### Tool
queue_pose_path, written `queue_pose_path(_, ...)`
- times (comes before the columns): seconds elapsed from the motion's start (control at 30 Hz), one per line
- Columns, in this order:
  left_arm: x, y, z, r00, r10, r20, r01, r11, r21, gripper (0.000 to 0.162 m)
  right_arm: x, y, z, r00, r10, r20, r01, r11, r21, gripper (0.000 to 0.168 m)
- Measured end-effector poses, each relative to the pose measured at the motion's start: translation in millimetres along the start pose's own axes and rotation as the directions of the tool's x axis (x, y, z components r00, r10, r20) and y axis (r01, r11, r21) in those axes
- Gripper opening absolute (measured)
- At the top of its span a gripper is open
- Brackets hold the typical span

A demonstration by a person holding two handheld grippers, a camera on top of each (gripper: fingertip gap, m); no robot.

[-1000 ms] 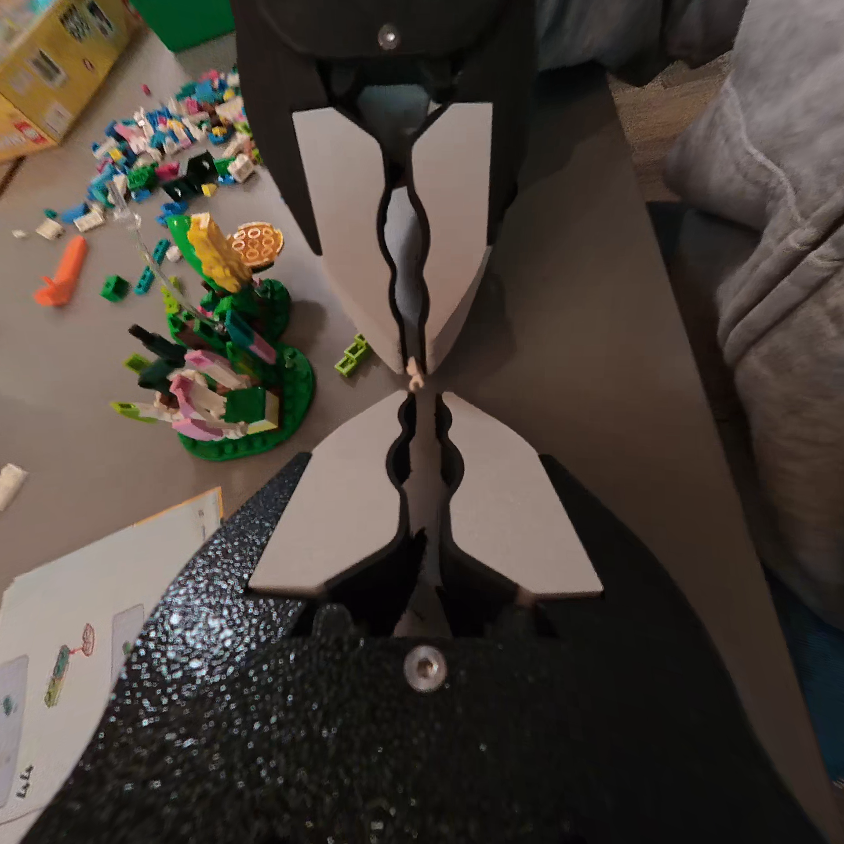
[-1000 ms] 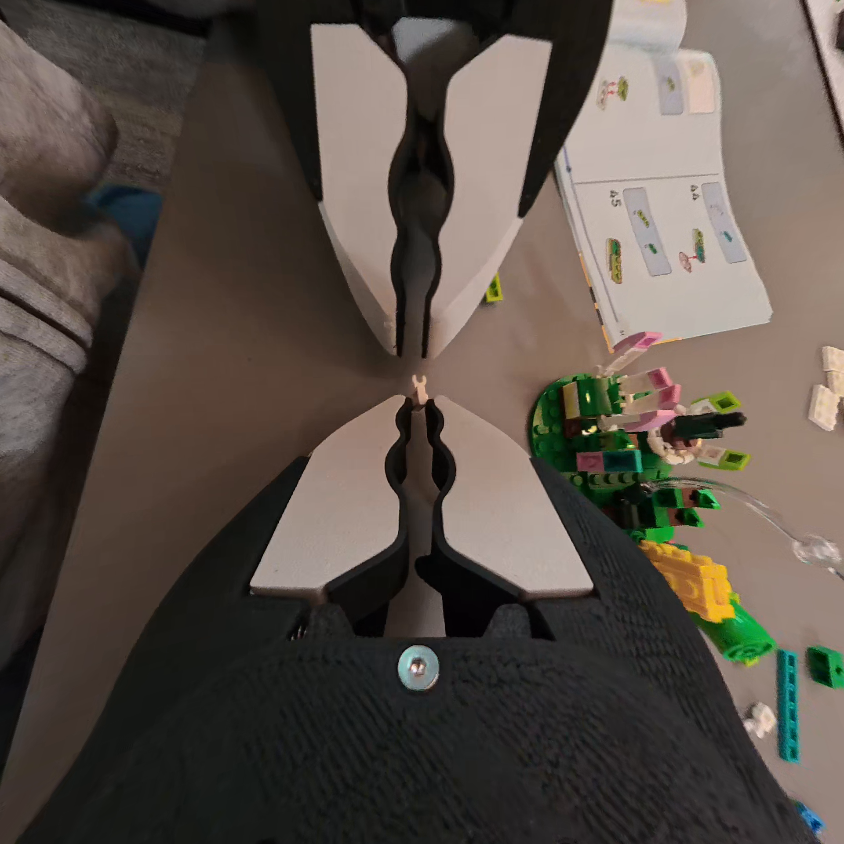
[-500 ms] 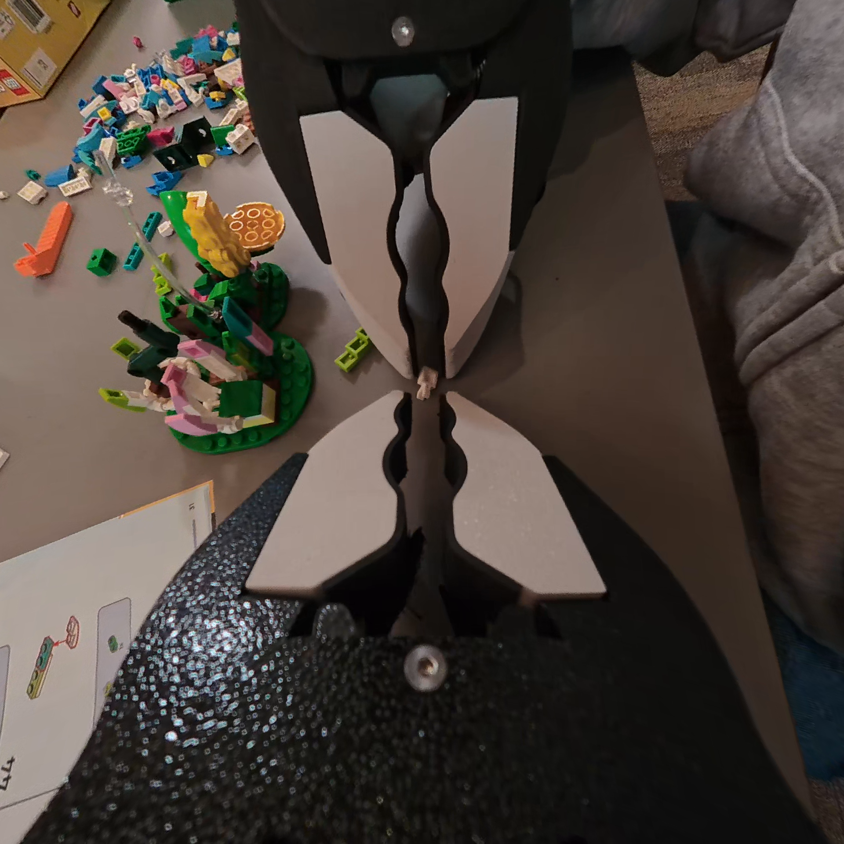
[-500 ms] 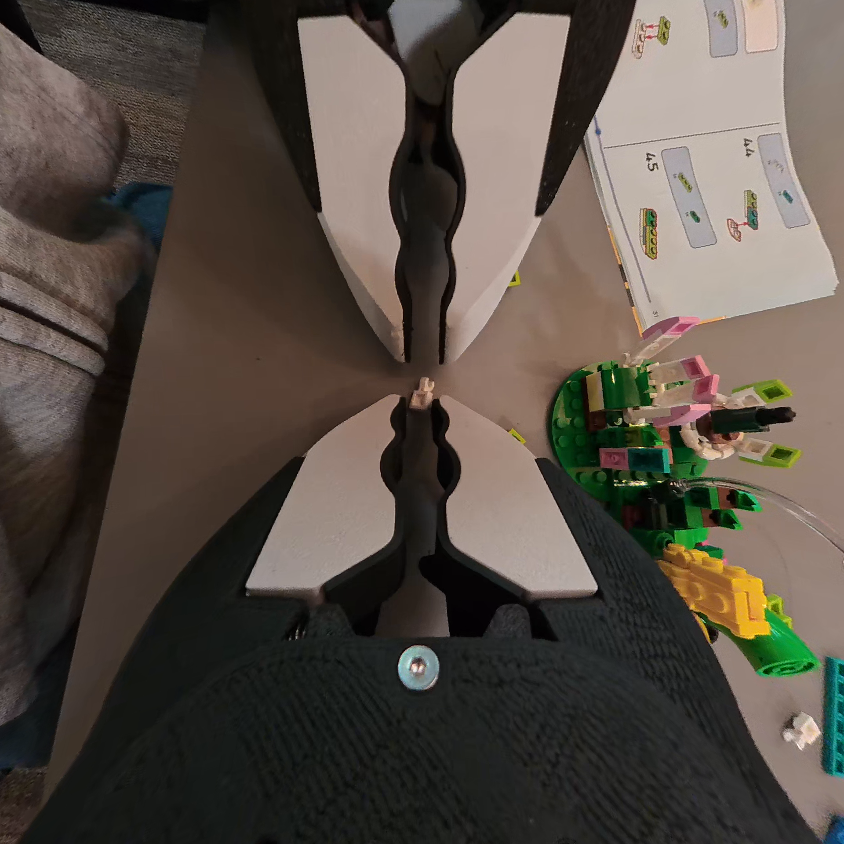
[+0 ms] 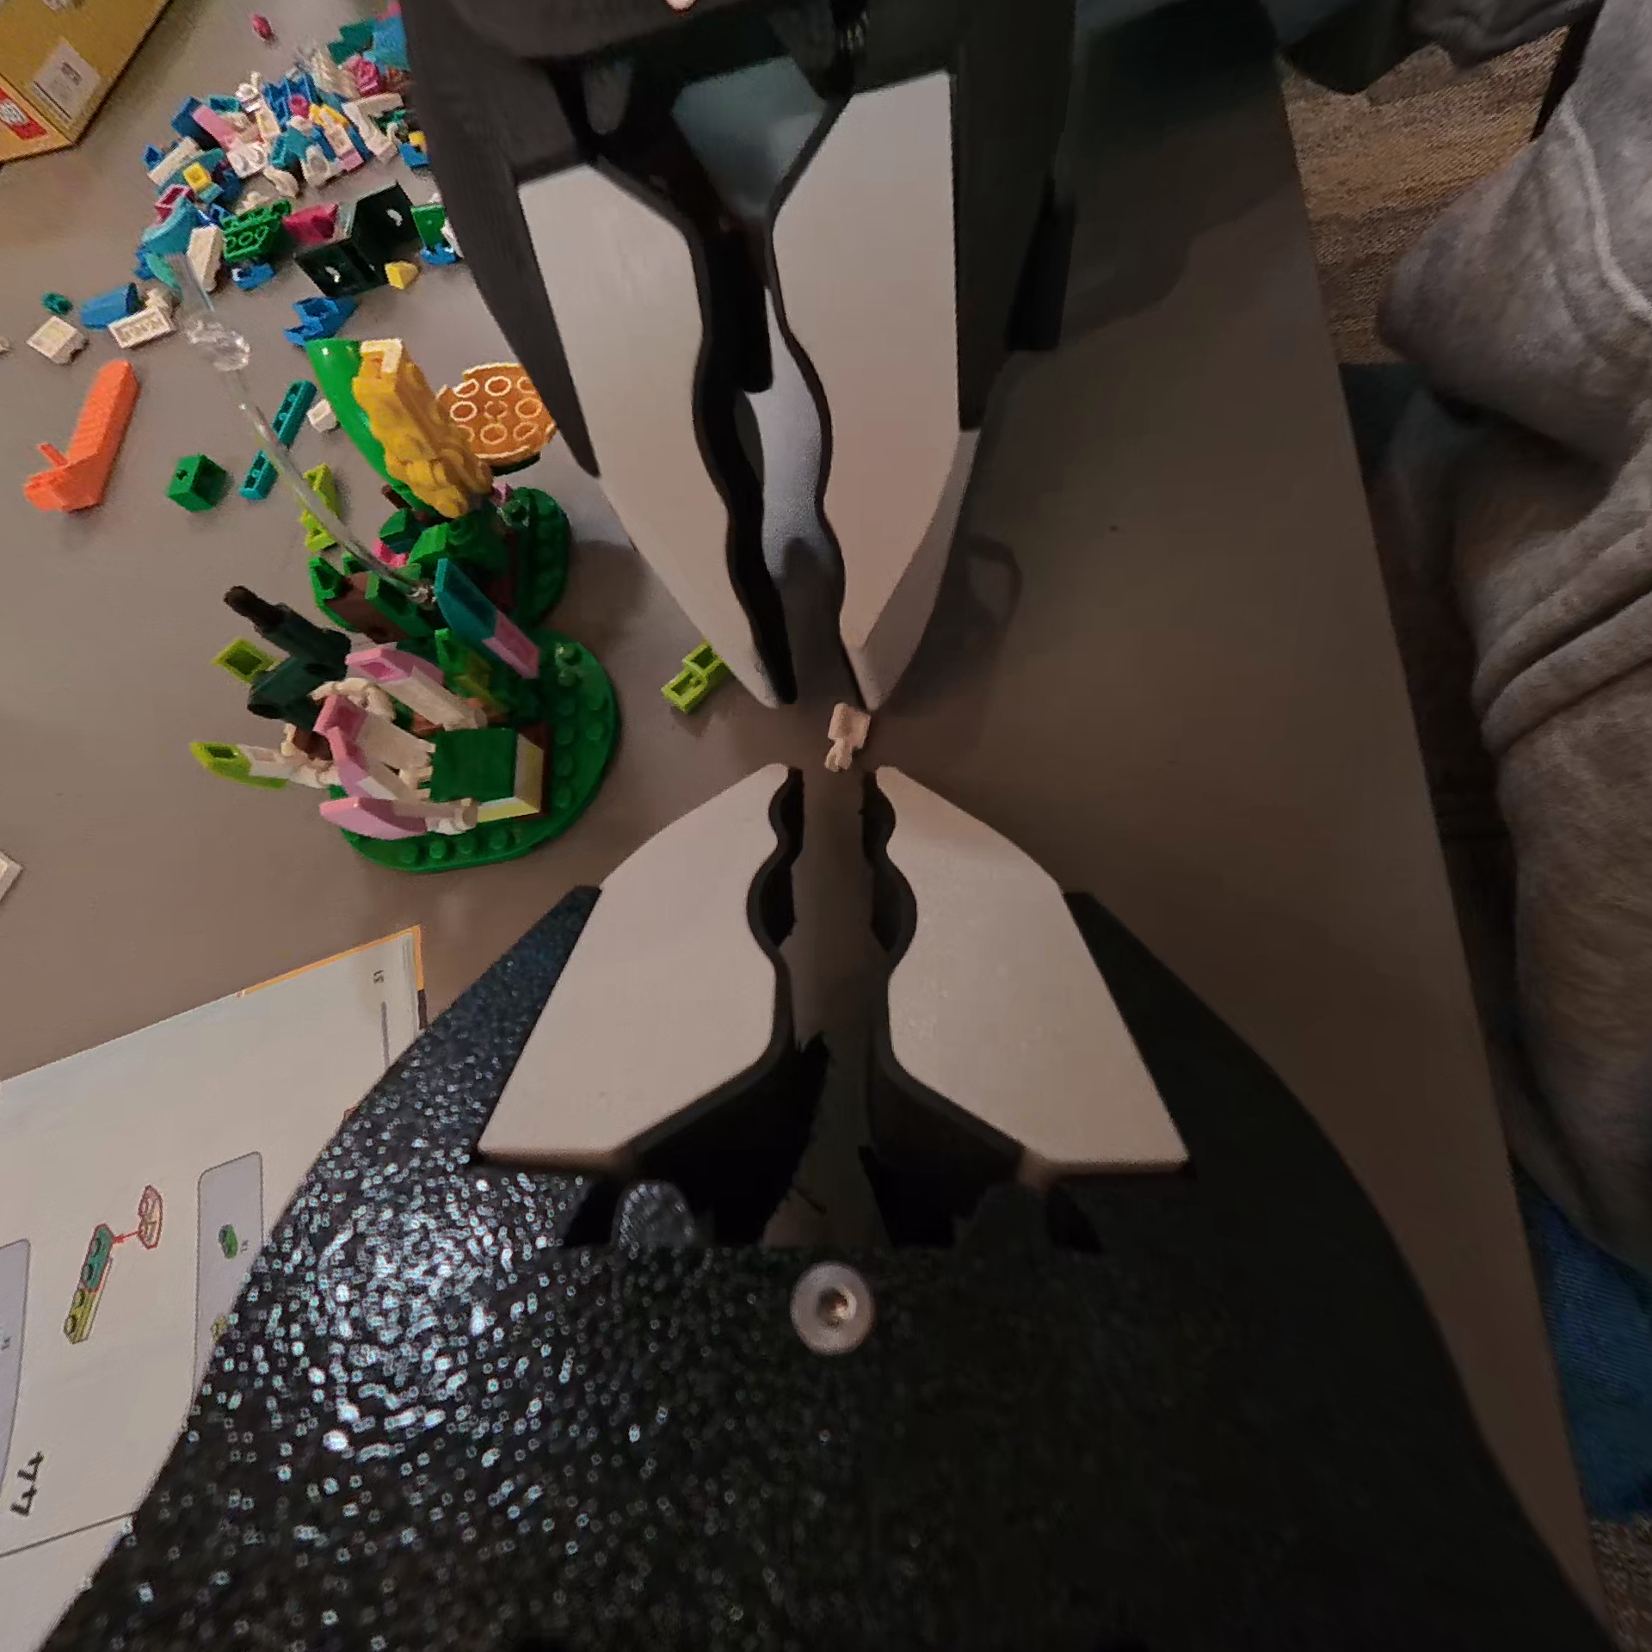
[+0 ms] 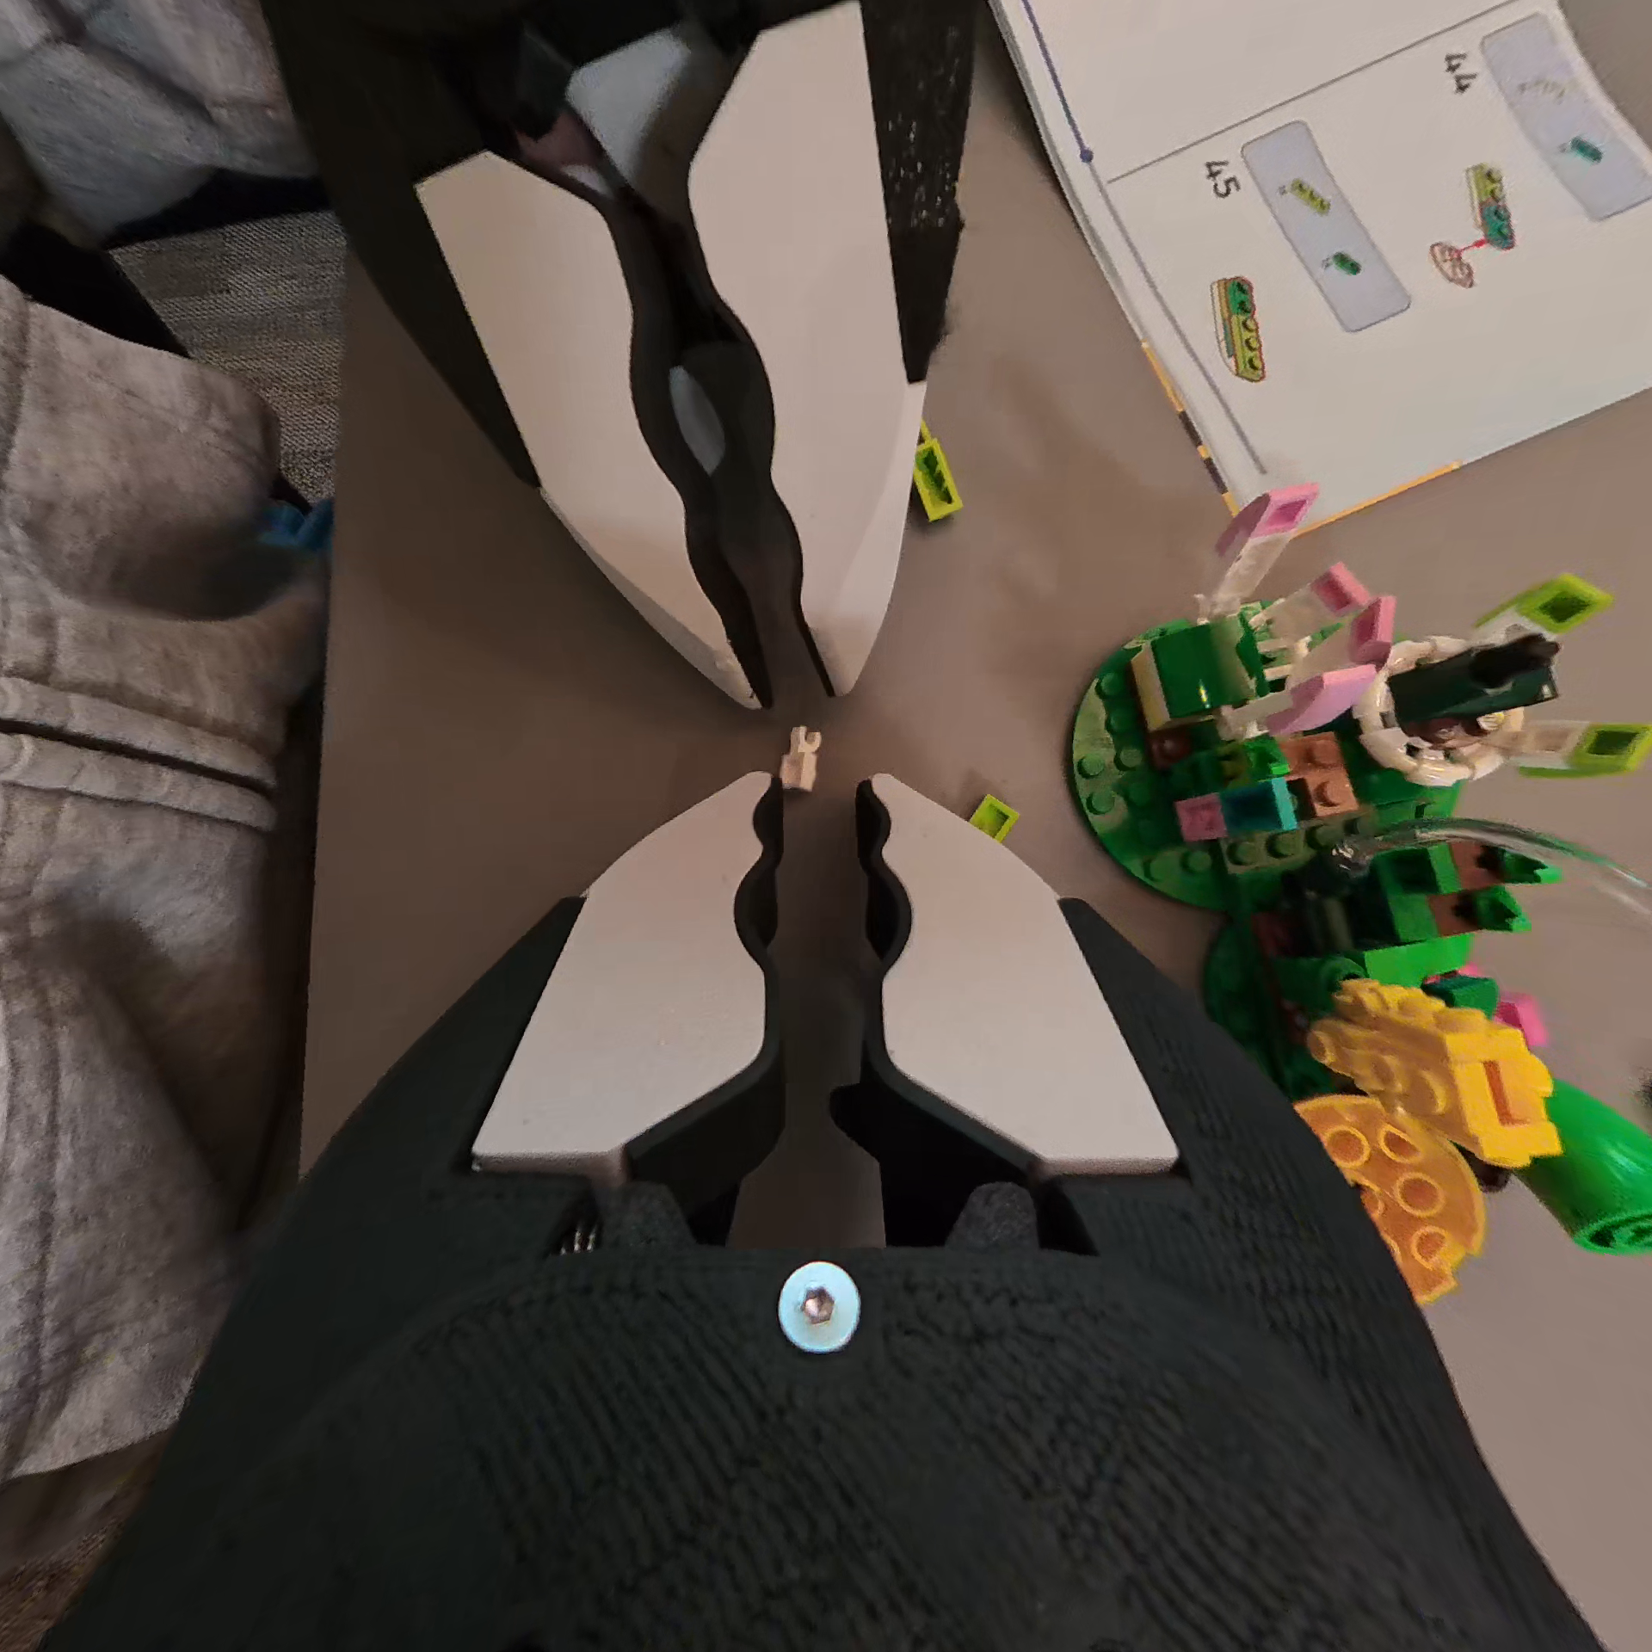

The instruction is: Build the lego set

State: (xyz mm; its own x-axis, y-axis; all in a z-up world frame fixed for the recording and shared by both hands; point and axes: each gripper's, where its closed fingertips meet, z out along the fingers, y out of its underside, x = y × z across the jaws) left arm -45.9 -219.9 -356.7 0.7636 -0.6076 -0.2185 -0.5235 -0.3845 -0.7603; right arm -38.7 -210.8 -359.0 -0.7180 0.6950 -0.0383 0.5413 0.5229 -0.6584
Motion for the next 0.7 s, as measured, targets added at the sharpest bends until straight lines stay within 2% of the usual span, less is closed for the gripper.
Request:
queue_pose_path(0.03, -0.5, -0.5, -0.5, 1.0, -0.005, -0.001, 0.005, 1.0, 0.005, 0.012, 0.3, 0.2, 1.8, 1.0, 0.008, 0.001, -0.008, 1.0, -0.004, 0.014)
queue_pose_path(0.2, -1.0, -1.0, -1.2, 1.0, -0.02, -0.006, 0.02, 1.0, 0.015, 0.012, -1.3, 0.2, 6.3, 1.0, -0.013, 0.002, 0.013, 1.0, -0.011, 0.001)
queue_pose_path(0.4, 2.3, -0.9, 0.6, 0.998, -0.047, -0.03, 0.047, 0.999, 0.005, 0.012, -0.4, -0.4, 7.3, 0.984, -0.159, -0.076, 0.157, 0.987, -0.034, 0.0)
queue_pose_path(0.6, -0.9, 2.4, -0.6, 0.999, -0.048, -0.008, 0.048, 0.998, -0.029, 0.014, 2.4, 1.3, 0.9, 0.988, -0.14, -0.071, 0.138, 0.99, -0.039, 0.004)
queue_pose_path(0.7, -6.7, 1.6, -6.2, 0.998, -0.057, 0.014, 0.057, 0.998, -0.018, 0.014, 15.8, 0.5, -11.0, 0.992, -0.061, -0.114, 0.059, 0.998, -0.022, 0.009)
